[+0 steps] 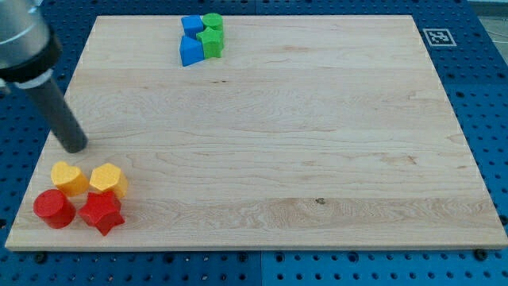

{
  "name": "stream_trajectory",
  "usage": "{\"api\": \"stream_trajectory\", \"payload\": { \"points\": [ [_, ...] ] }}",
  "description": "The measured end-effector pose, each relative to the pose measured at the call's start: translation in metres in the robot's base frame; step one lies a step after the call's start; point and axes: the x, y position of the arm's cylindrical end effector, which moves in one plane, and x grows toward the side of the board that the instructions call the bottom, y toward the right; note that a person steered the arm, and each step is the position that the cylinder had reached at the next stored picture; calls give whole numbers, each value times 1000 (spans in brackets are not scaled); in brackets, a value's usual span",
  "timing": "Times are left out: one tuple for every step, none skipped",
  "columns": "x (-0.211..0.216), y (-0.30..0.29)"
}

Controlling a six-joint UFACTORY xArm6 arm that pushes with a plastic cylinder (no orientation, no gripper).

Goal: Adjust the yellow heart and the red circle into the red star and the yellow hexagon

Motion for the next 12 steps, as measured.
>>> {"api": "stream_trajectory", "payload": {
  "points": [
    [8,-6],
    [27,-6],
    [37,-3],
    [40,1],
    [40,0],
    [39,-22],
    [46,-39],
    [63,-39],
    [77,-36],
    [86,-30],
    [96,-11],
    [98,-7]
  ]
}}
